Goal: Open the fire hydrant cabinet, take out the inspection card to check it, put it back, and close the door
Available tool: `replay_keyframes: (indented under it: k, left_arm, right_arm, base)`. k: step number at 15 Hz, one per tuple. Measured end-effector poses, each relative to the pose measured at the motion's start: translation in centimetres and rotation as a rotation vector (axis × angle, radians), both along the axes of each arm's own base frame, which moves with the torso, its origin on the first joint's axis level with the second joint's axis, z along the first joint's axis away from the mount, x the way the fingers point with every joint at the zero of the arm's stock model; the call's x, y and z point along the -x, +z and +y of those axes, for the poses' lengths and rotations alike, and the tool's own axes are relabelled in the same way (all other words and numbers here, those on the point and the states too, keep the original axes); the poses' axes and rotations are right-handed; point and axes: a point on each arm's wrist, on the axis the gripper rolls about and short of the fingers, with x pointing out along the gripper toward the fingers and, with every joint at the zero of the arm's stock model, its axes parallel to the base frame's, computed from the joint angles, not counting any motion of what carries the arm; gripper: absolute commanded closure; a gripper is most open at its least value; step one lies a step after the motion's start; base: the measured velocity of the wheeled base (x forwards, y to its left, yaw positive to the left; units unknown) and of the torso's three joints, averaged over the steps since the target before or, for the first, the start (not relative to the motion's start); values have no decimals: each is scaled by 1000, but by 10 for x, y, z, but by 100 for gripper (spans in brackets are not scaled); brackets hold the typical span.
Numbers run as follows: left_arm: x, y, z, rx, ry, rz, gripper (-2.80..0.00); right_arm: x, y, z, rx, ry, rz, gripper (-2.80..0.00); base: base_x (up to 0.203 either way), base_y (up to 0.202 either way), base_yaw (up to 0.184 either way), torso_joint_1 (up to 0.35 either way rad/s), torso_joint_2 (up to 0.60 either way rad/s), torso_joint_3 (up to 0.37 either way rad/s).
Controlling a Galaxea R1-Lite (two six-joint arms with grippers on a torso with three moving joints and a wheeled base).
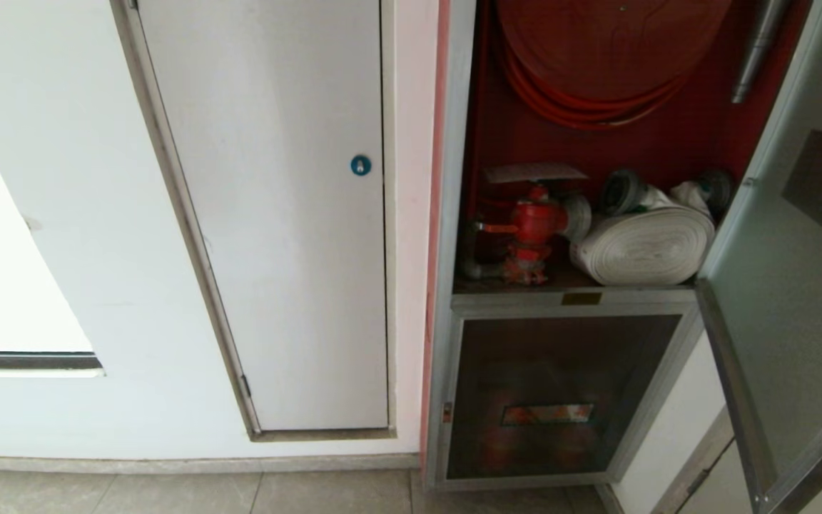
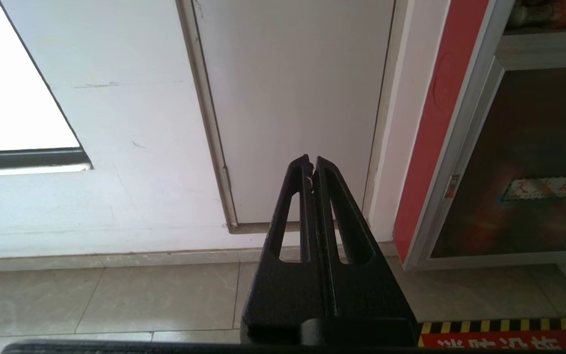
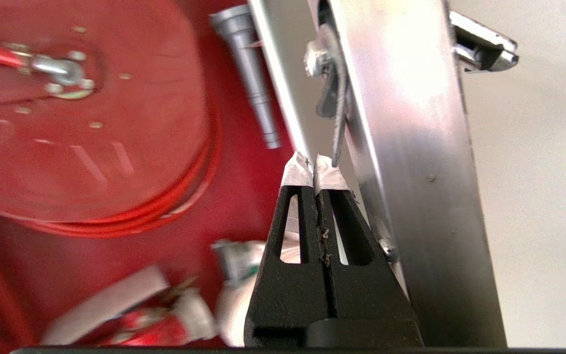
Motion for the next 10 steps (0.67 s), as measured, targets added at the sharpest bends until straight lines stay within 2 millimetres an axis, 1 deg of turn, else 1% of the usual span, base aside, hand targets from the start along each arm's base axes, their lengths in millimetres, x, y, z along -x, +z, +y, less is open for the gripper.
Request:
replay_keyframes:
  k: [3,6,10]
  left_arm:
    - [0,0,0,0,0,0,0]
    - [0,0,0,0,0,0,0]
    - [0,0,0,0,0,0,0]
  right_arm:
    - [6,-1,-11,-8,-75,44,0]
    - [13,-2,-28,-7,-170,89,0]
    - [29,0,-45,-10,-275,135,0]
  base:
    - [0,0,0,0,0,0]
    - [0,0,0,0,0,0]
    - [0,0,0,0,0,0]
